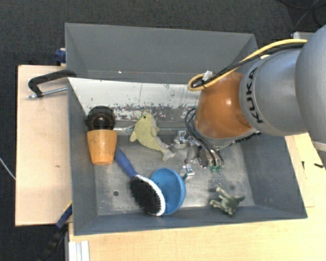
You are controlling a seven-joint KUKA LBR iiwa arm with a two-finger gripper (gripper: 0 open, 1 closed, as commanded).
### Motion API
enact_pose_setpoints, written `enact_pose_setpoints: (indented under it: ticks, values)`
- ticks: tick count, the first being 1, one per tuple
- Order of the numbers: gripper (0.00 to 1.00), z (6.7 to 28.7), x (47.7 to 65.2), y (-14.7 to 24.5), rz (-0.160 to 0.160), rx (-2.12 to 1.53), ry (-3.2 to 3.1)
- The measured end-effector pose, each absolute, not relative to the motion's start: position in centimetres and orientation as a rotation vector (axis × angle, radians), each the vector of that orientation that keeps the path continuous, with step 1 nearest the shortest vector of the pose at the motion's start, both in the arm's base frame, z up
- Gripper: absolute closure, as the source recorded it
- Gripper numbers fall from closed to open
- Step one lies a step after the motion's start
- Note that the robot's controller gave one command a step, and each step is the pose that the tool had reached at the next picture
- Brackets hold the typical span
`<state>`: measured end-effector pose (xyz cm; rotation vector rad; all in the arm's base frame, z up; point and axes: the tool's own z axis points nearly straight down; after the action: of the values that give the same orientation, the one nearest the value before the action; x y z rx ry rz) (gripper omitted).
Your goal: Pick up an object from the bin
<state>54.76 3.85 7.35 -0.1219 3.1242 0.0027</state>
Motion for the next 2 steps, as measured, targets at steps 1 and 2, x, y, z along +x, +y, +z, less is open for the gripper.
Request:
enact_pose_setpoints:
  ticks: [1, 2]
  values:
    - [0.00, 7.39, 56.88, 7.56, 0.003, 0.307, 3.117]
    - [1.00, 7.55, 56.91, 7.65, 0.006, 0.306, 3.119]
